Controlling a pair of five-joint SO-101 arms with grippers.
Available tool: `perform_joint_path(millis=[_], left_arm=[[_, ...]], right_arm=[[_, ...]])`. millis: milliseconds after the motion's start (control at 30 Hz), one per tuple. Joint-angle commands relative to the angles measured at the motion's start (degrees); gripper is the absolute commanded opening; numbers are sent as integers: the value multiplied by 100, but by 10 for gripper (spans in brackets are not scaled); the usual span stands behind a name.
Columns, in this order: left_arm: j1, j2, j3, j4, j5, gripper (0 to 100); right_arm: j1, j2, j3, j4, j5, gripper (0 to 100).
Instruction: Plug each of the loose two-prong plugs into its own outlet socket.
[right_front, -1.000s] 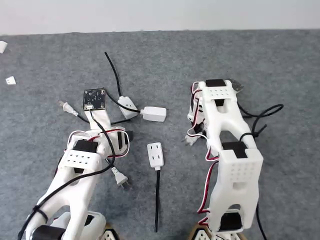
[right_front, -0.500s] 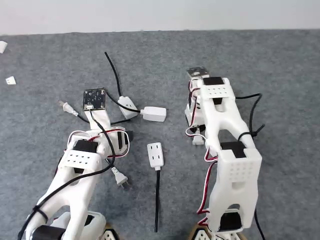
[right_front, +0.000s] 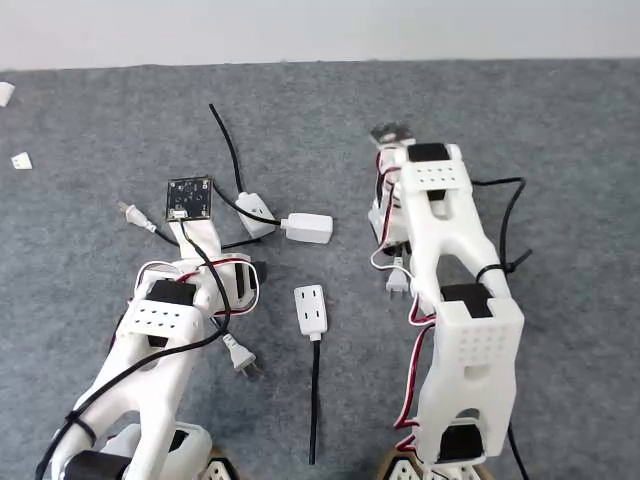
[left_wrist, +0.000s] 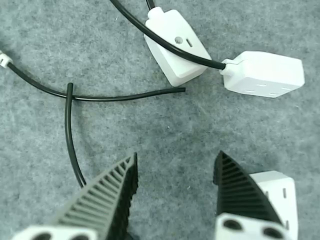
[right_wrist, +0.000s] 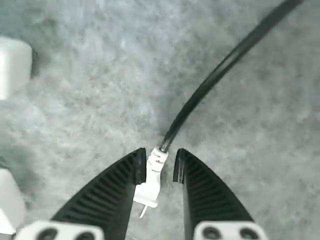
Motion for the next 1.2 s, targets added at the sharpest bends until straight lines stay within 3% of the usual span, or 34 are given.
perform_joint_path(millis=[0,133,267,433,767,1167], left_arm=[[18,-26,-66,-26,-44,238],[9,-26,-66,-26,-44,238],[9,-35,-75,-18,-44,238],[9,-35,-84,-18,-44,238],[0,-35,-84,-18,-44,238],[-114,-35,-110,-18,-44,238]], right_arm=[[-22,-321,-527,286,-527,72],[-13,-312,-571,558,-1433,65],[180,-321,-123,629,-3376,65],[-154,-321,176,330,-3156,65],[251,-277,176,171,-2760,65],[13,180,193,4,-2286,65]])
